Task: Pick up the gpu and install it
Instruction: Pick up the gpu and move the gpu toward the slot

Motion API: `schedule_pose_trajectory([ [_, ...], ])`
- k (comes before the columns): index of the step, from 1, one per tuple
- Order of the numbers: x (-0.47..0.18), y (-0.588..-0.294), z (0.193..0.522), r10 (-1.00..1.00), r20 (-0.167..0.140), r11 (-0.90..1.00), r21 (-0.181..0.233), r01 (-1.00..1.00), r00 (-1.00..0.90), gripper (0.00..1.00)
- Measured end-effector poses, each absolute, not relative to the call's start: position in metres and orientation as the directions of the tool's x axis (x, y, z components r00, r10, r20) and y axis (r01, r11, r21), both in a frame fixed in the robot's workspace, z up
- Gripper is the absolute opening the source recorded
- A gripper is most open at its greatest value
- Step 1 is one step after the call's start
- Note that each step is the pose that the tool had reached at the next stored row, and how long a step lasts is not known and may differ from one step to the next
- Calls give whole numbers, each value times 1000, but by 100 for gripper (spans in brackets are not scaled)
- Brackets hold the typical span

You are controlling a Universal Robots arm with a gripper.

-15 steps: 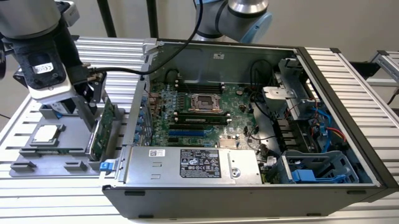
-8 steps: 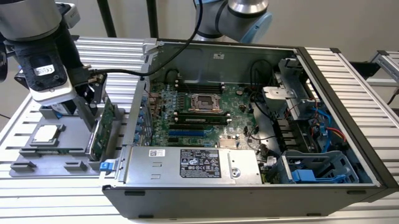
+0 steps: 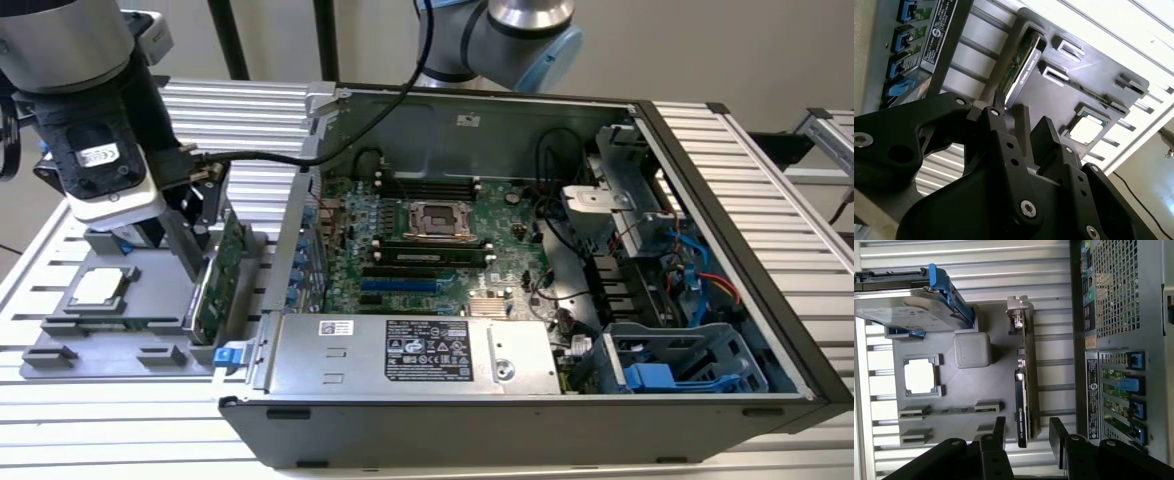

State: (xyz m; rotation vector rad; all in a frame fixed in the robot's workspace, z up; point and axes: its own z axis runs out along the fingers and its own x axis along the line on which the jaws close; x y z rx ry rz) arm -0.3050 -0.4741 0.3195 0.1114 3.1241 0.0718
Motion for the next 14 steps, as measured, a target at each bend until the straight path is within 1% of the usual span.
schedule_pose_trajectory([
  [14,-305,-474,314,72,-13,996,46,71,-997,100],
])
